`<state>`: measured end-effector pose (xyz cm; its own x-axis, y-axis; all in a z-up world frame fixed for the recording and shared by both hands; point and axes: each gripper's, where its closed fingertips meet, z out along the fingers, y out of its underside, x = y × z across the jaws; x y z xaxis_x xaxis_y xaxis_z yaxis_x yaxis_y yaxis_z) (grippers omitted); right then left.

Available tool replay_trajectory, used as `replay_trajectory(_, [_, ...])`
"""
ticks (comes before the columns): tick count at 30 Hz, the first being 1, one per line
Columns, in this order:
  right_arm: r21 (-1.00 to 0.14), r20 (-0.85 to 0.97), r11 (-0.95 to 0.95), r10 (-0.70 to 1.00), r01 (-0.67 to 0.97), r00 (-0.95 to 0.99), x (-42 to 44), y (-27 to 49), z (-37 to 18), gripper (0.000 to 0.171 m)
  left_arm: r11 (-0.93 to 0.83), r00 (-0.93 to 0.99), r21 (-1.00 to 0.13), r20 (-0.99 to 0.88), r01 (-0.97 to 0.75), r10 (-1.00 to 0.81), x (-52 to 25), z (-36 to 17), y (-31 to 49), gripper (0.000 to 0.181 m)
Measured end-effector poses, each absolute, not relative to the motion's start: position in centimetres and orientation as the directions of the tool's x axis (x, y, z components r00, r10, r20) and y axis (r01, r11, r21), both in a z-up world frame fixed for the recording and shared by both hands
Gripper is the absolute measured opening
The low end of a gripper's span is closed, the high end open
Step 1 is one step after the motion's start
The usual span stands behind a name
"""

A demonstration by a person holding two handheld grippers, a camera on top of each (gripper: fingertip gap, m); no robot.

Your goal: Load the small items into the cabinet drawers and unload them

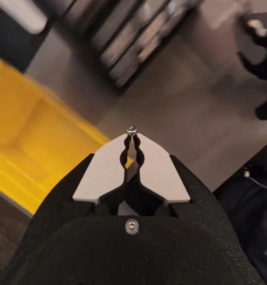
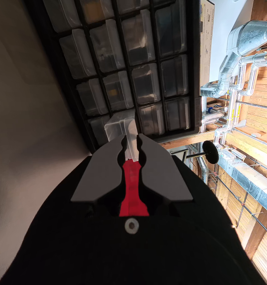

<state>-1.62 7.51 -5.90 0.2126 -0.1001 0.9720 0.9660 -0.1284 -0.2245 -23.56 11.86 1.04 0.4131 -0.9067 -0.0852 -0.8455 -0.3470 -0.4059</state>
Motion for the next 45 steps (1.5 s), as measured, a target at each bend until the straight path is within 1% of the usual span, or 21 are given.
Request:
replay_trajectory(1, [-0.226, 0.972, -0.126, -0.102, 0.966, 0.214, -1.7, 7.5, -5.9, 0.013, -0.234, 0.320, -0.431, -0.141, -0.872, -0.937, -20.9, 1.5, 10.6, 0.005])
replay_trajectory(3, [-0.217, 0.973, -0.120, -0.103, 0.969, 0.205, -1.8, 7.6, -6.0, 0.013, -0.018, 0.160, -0.494, -0.247, -0.870, -0.956, -14.6, 2.0, 8.5, 0.005])
replay_trajectory(5, [-0.208, 0.975, -0.124, -0.105, 0.970, 0.195, -1.8, 7.6, -6.0, 0.012, 0.143, 0.005, -0.490, -0.288, -0.860, -0.958, -8.9, 1.1, 6.4, 0.006])
replay_trajectory(6, [-0.213, 0.974, -0.121, -0.103, 0.969, 0.202, -1.8, 7.6, -6.0, 0.013, 0.183, -0.042, -0.471, -0.293, -0.863, -0.955, -6.7, 0.3, 5.9, 0.005])
replay_trajectory(8, [-0.226, 0.971, -0.106, -0.108, 0.968, 0.215, -1.8, 7.6, -5.8, 0.013, 0.188, -0.059, -0.433, -0.296, -0.881, -0.954, -3.1, -1.0, 6.3, 0.006])
replay_trajectory(10, [-0.225, 0.971, -0.102, -0.108, 0.969, 0.214, -1.8, 7.6, -5.9, 0.012, 0.201, -0.089, -0.363, -0.303, -0.910, -0.949, -0.7, -2.4, 7.0, 0.006])
replay_trajectory(14, [-0.238, 0.968, -0.097, -0.102, 0.966, 0.228, -1.9, 7.6, -5.9, 0.013, 0.128, -0.065, -0.196, -0.301, -0.972, -0.952, 0.4, -5.1, 9.1, 0.005])
replay_trajectory(18, [-0.260, 0.963, -0.092, -0.098, 0.961, 0.251, -1.8, 7.5, -5.8, 0.013, 0.047, -0.012, -0.146, -0.233, -0.988, -0.972, 1.0, -6.8, 9.7, 0.005])
replay_trajectory(20, [-0.264, 0.962, -0.093, -0.098, 0.960, 0.255, -1.8, 7.5, -5.7, 0.013, -0.001, 0.022, -0.090, -0.224, -0.996, -0.974, 0.6, -7.5, 10.3, 0.005])
replay_trajectory(24, [-0.269, 0.961, -0.092, -0.095, 0.959, 0.260, -1.7, 7.5, -5.7, 0.013, -0.020, 0.029, -0.042, -0.212, -0.999, -0.977, 0.4, -8.7, 10.5, 0.005])
replay_trajectory(29, [-0.260, 0.964, -0.096, -0.081, 0.961, 0.252, -1.8, 7.5, -6.0, 0.013, -0.019, 0.019, -0.002, -0.263, -1.000, -0.965, 0.1, -8.9, 11.1, 0.006])
replay_trajectory(32, [-0.265, 0.963, -0.096, -0.081, 0.959, 0.258, -1.7, 7.5, -6.0, 0.013, -0.002, -0.004, 0.019, -0.320, -1.000, -0.947, -0.3, -8.5, 11.5, 0.013])
replay_trajectory(34, [-0.266, 0.962, -0.098, -0.081, 0.959, 0.259, -1.7, 7.5, -6.0, 0.013, -0.003, -0.002, 0.014, -0.362, -1.000, -0.932, -0.7, -7.9, 11.7, 0.017])
replay_trajectory(35, [-0.267, 0.962, -0.097, -0.081, 0.959, 0.260, -1.7, 7.5, -6.0, 0.013, -0.003, 0.006, -0.006, -0.375, -1.000, -0.927, -1.0, -7.4, 11.7, 0.017])
replay_trajectory(38, [-0.267, 0.962, -0.094, -0.083, 0.959, 0.259, -1.8, 7.5, -6.0, 0.013, 0.000, 0.050, -0.134, -0.367, -0.991, -0.929, -1.9, -5.4, 10.5, 0.014])
replay_trajectory(41, [-0.267, 0.962, -0.091, -0.087, 0.959, 0.259, -1.8, 7.6, -6.0, 0.013, -0.017, 0.097, -0.214, -0.367, -0.977, -0.925, -5.4, -3.3, 9.5, 0.014])
replay_trajectory(45, [-0.266, 0.961, -0.098, -0.102, 0.959, 0.256, -1.7, 7.9, -6.0, 0.014, -0.048, 0.138, -0.256, -0.345, -0.966, -0.928, -11.8, -2.0, 8.5, 0.017])
